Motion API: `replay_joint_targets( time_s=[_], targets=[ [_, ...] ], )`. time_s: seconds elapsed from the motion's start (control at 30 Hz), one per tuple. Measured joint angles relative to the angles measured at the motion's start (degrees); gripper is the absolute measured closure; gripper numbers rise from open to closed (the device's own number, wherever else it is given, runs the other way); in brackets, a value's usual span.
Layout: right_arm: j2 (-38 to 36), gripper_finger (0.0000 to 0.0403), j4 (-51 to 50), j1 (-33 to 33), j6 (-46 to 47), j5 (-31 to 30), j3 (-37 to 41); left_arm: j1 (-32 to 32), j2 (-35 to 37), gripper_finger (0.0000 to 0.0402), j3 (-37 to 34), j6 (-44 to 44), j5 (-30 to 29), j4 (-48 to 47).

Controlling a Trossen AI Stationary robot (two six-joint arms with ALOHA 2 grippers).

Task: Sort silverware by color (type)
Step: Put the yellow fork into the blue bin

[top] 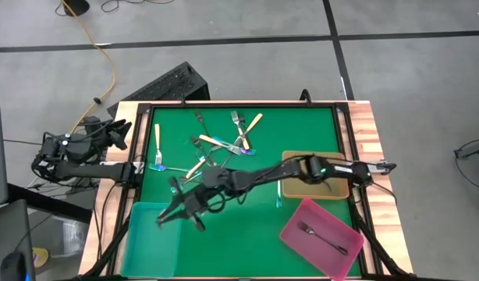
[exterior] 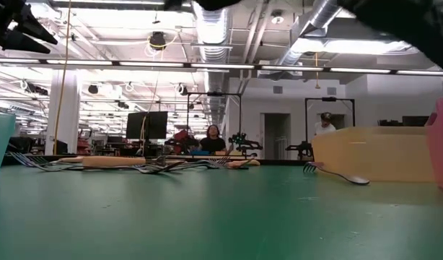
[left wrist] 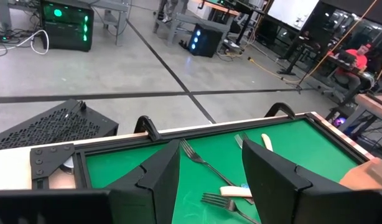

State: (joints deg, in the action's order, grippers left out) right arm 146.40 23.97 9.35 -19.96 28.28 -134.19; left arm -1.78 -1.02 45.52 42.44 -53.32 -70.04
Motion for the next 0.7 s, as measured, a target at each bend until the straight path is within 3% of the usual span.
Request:
replay_joint_targets(
  time_s=[0.13,0.3,0.7],
  targets=[
    [0.98,0.0346,6.17,0.32,0.14,-0.02,4.48,0.0,0.0,0.0243,0.0,0.04,0.4,-0.11],
    [1.5,0.0346,0.5,-0.27,1.09,0.07,4.25,0.0,0.01,0.0243,0.0,0.07,0.54,-0.12],
    [7.3,0.0346,2.02,-0.36,-2.17,0.32,2.85,0.0,0.02,0.0243,0.0,0.04,0.51,-0.11]
  ],
)
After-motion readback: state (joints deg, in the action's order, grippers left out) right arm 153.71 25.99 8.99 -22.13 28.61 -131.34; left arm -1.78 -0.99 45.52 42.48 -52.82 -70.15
